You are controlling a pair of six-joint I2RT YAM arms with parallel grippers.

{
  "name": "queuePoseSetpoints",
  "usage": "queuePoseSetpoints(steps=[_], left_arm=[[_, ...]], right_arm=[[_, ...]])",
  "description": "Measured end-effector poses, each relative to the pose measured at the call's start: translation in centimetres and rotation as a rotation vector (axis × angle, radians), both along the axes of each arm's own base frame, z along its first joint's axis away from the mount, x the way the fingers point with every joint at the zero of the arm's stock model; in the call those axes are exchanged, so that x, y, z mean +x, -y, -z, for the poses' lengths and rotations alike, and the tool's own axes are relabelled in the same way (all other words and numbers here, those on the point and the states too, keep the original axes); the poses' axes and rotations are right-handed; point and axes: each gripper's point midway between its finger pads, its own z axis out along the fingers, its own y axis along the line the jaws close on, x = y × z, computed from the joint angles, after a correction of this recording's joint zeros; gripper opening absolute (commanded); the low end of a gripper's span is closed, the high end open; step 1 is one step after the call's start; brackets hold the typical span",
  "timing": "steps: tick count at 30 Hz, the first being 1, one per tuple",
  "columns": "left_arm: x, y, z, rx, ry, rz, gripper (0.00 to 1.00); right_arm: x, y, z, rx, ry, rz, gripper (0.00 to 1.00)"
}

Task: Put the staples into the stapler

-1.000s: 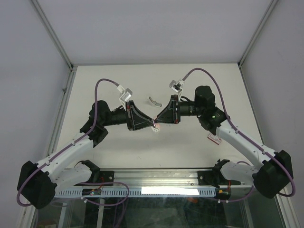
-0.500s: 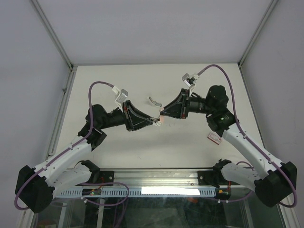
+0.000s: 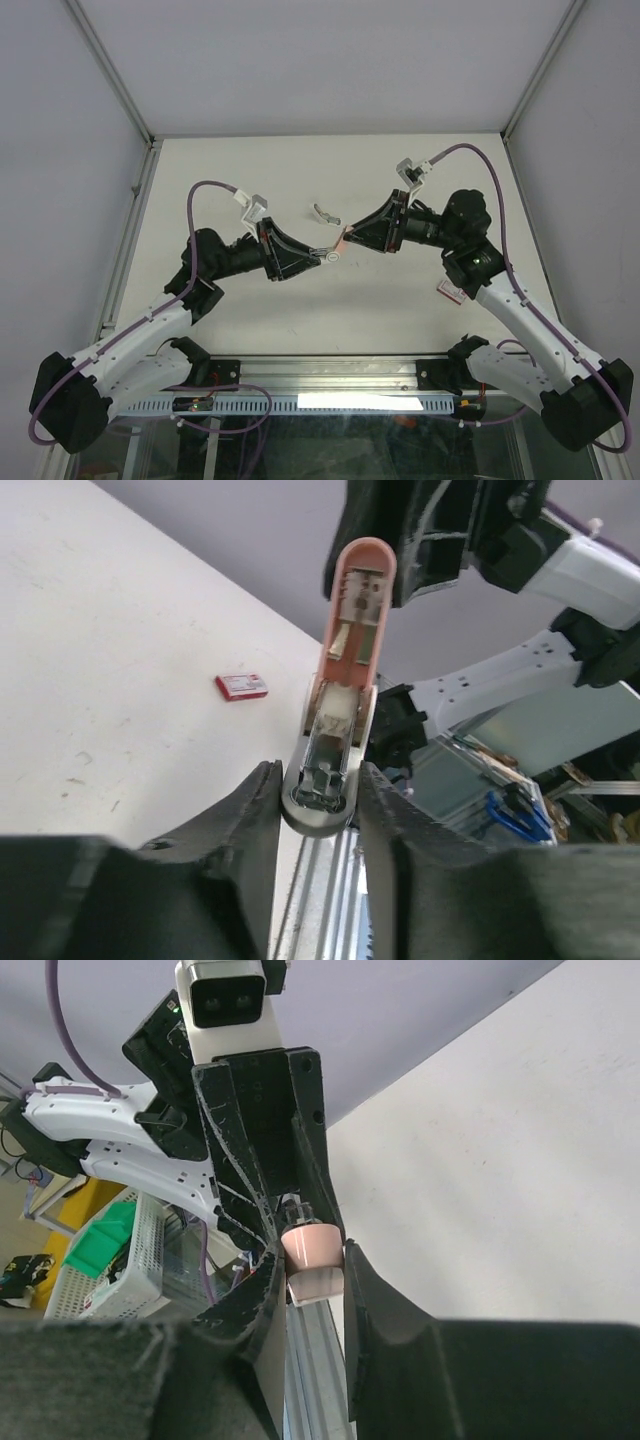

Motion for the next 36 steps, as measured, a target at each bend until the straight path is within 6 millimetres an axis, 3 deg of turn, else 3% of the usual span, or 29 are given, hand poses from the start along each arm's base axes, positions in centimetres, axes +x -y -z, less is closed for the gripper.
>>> queuePoseSetpoints(steps=[2,5,7,10,16,19,23,26,29,32,36], left_arm=[[0.2,-0.2,0.7,0.005,-0.013,-0.023,0.54],[0.3,-0.9,3.9,0.065,-0.094,-0.065,0.81],[0.6,-1.4,5.6,0.107,-0.146,-0.108,0.9],[1.2,-2.2,5.8,0.123,-0.156,-0.18,0.98],[2.2,-3.6,4.1,0.095,-0.118,-0.297,0.99],[3.9,-4.3,4.1,0.14,-0.154,-0.391,0.99],[7.4,-6.5,3.7,0.213,-0.192,-0.534,0.99],[10.3,-9.3,2.8,0.242,-0.206,-0.639,0.99],[12.5,-12.2,2.1,0.267,-0.206,-0.735,0.99],[13.9,-14.4,1.4,0.28,-0.198,-0.805,0.99],[15.0,-16.5,1.9,0.305,-0.216,-0.868,0.99]], right_arm=[[0.1,0.0,0.6,-0.007,-0.015,0.009,0.0],[1.7,0.8,0.2,0.0,0.011,0.099,0.0],[2.5,1.4,-0.1,0.0,0.036,0.147,0.0],[2.9,1.7,-0.2,-0.004,0.056,0.176,0.0],[3.9,2.2,-0.2,-0.022,0.099,0.238,0.0],[4.7,2.8,0.5,-0.047,0.138,0.293,0.0],[6.2,3.7,3.8,-0.108,0.165,0.374,0.0],[7.5,3.7,6.9,-0.172,0.149,0.415,0.0],[8.7,2.7,9.2,-0.226,0.153,0.443,0.0],[9.4,1.2,10.2,-0.253,0.183,0.475,0.0],[10.4,-1.0,11.4,-0.265,0.207,0.535,0.0]])
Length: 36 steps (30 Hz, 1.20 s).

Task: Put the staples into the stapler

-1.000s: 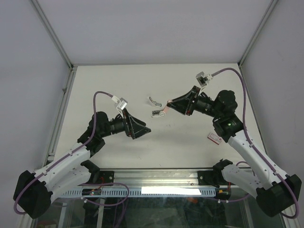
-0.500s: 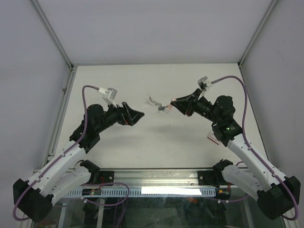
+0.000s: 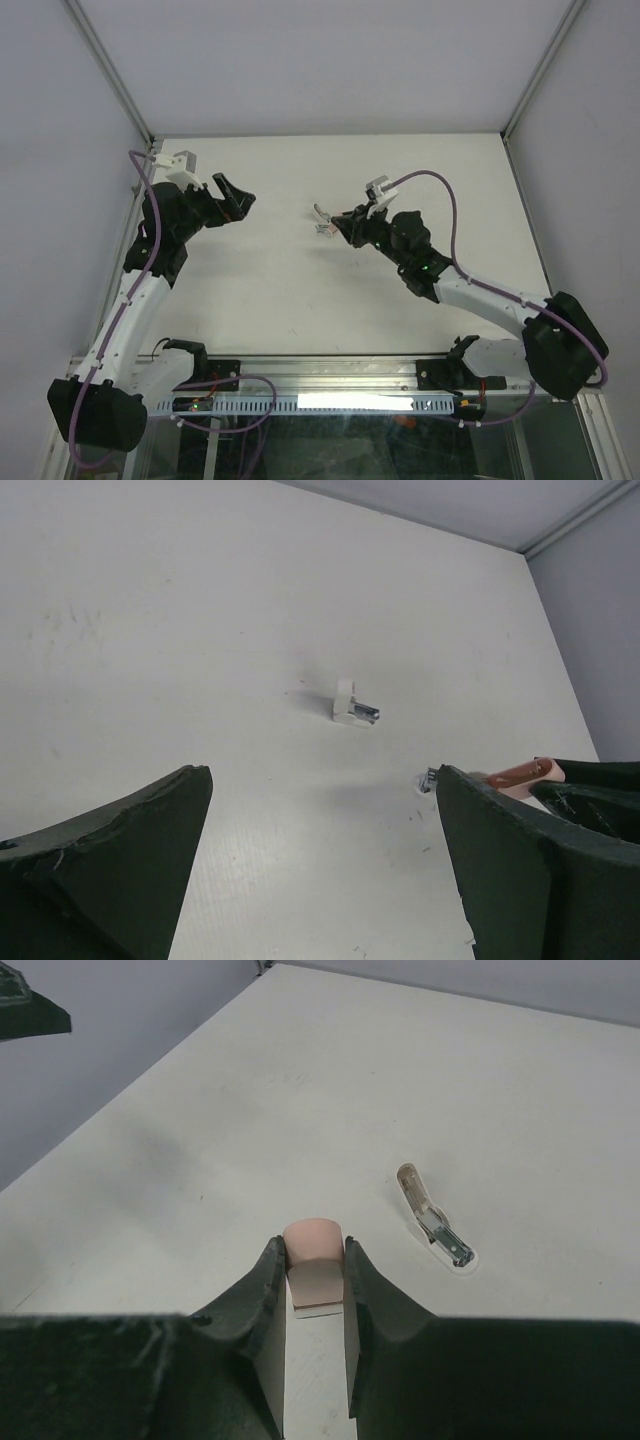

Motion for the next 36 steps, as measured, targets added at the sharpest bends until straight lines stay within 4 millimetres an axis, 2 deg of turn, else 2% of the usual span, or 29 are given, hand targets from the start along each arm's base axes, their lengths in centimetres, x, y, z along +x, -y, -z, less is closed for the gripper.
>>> queuePoseSetpoints(steps=[4,8,18,30,36], left_arm=[[0.3,-1.4,1.0,0.03,-0.03,-0.043,0.99],[0.3,-1.8,1.2,0.057,-0.026,-0.061,0.99],[-0.1,-2.3,0.5,0.086,0.005,-0.069,0.99],[-0.2,-2.3,0.6,0.09,0.009,-0.068,0.99],[-0.1,-2.3,0.7,0.091,0.006,-0.067,0.99]], right_arm=[[1.0,-1.7,2.7,-0.03,-0.013,0.054,0.0],[2.0,-2.2,5.1,-0.062,-0.03,0.091,0.0],[2.6,-2.6,6.3,-0.089,-0.032,0.035,0.0],[3.5,-2.3,10.2,-0.121,-0.102,-0.018,0.0],[4.0,-1.7,10.4,-0.119,-0.111,-0.022,0.0]])
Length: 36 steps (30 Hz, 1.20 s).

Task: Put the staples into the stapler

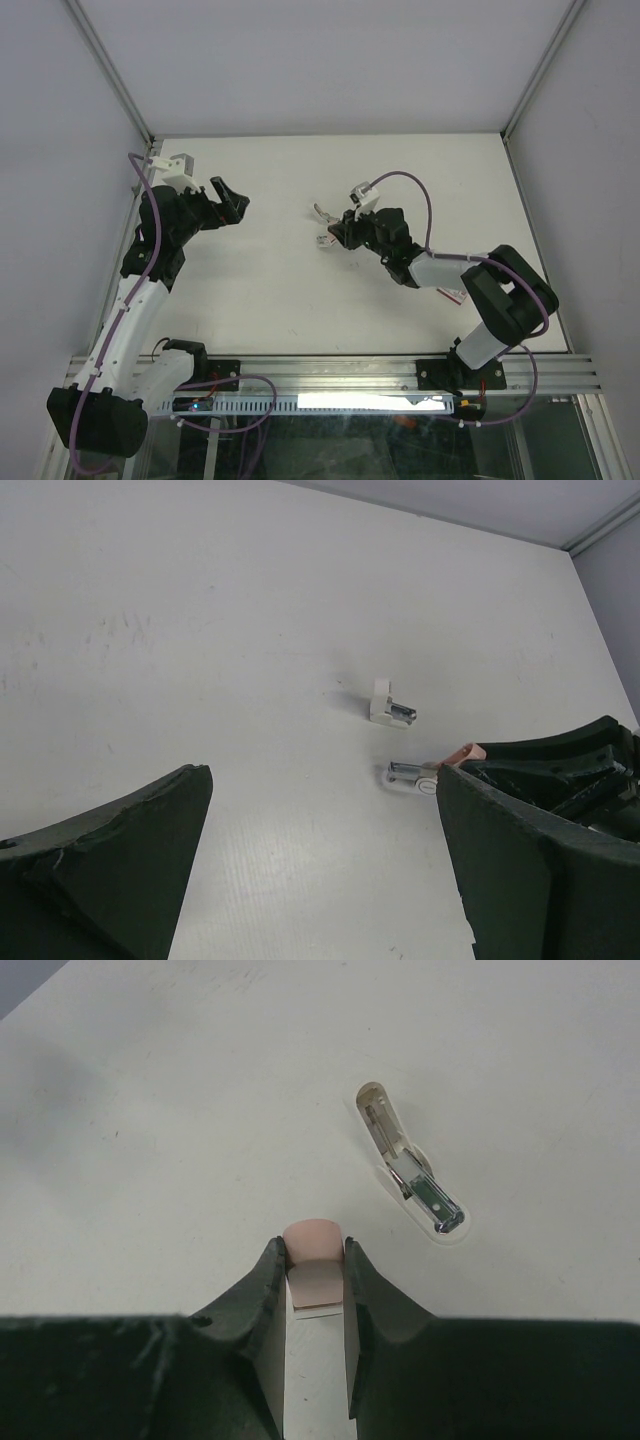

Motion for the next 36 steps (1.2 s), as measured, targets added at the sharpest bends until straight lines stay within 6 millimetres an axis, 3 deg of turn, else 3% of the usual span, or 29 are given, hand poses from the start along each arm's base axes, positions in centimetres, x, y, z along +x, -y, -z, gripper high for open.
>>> queuePoseSetpoints(steps=[11,26,36], left_arm=[[0.0,0.0,0.4,0.002,-0.009,0.0,0.99],[0.0,0.0,0.4,0.01,-0.006,0.003,0.99],[0.0,-0.1,0.4,0.021,-0.002,0.006,0.99]], right_arm=[[-0.3,-0.1,0.3,-0.007,-0.005,-0.017,0.0],[-1.8,1.1,2.8,-0.045,-0.054,-0.018,0.0],[-2.1,1.3,1.2,-0.026,-0.027,-0.018,0.0]])
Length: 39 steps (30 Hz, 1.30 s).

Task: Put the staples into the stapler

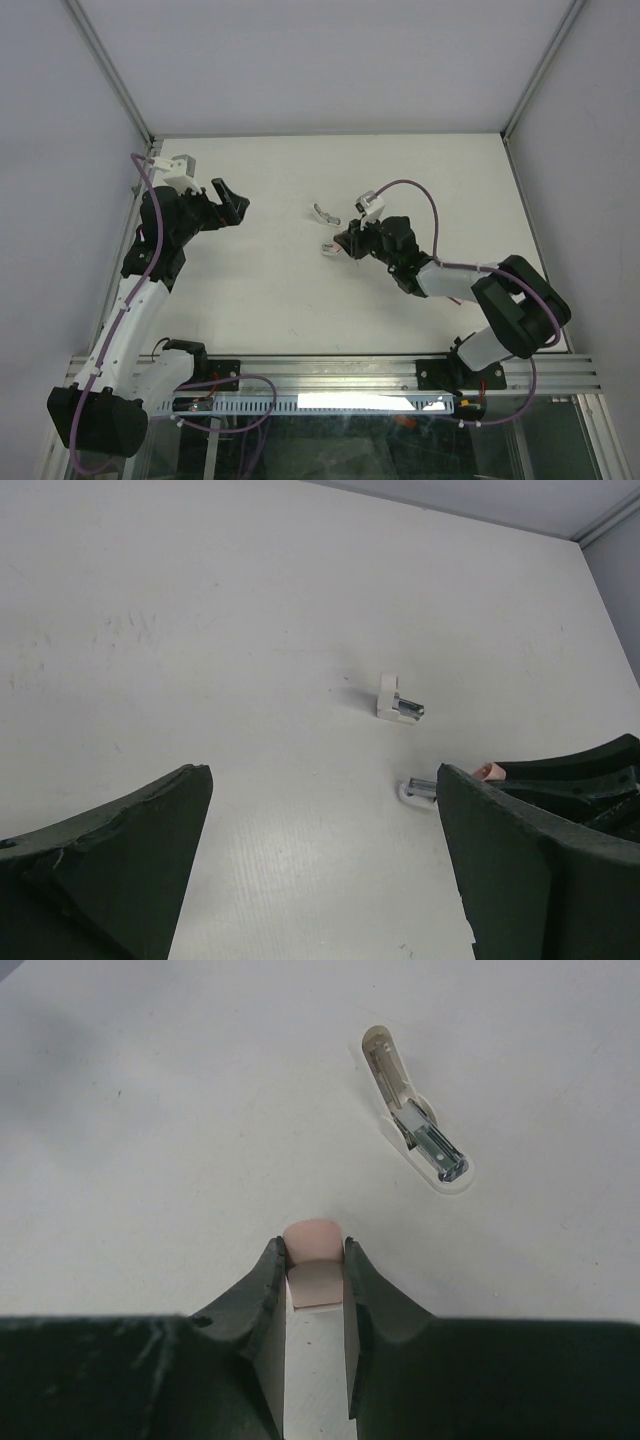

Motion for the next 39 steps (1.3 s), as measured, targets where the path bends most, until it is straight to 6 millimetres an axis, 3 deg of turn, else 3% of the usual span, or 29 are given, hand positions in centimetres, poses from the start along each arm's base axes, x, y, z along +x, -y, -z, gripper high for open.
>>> queuePoseSetpoints(steps=[2,3,4,11,19,24,26,29,33,39], left_arm=[[0.0,0.0,0.0,0.001,0.002,-0.001,0.99],[0.0,0.0,0.0,0.001,0.002,-0.001,0.99],[0.0,-0.1,0.0,0.002,0.002,-0.003,0.99],[0.0,-0.2,0.0,0.004,0.003,-0.01,0.99],[0.0,-0.3,0.0,0.006,0.005,-0.016,0.99],[0.0,-0.3,0.1,0.007,0.002,-0.016,0.98],[-0.1,-0.3,0.2,0.005,0.0,-0.016,0.95],[-0.2,0.0,0.5,-0.011,-0.011,-0.012,0.95],[-0.7,1.4,1.0,-0.031,-0.035,0.031,0.98],[-0.9,2.9,0.9,-0.058,-0.055,0.096,0.99]], right_arm=[[-0.2,0.1,-0.4,0.004,0.006,0.0,0.0],[-0.3,0.2,-0.6,0.006,0.008,0.0,0.45],[-0.3,0.3,-0.8,0.008,0.011,0.0,0.59],[0.2,1.0,-1.1,0.003,0.026,0.037,0.59],[-0.8,2.1,0.8,-0.023,-0.023,0.065,0.61],[-0.8,3.2,-0.6,-0.005,-0.037,0.114,0.62],[-0.8,4.0,-1.4,0.006,-0.053,0.143,0.7],[-0.2,5.5,-3.0,0.041,-0.12,0.216,0.71],[0.6,9.0,-4.7,0.053,-0.229,0.359,0.72],[-1.1,15.3,-4.7,0.016,-0.388,0.593,0.82]])
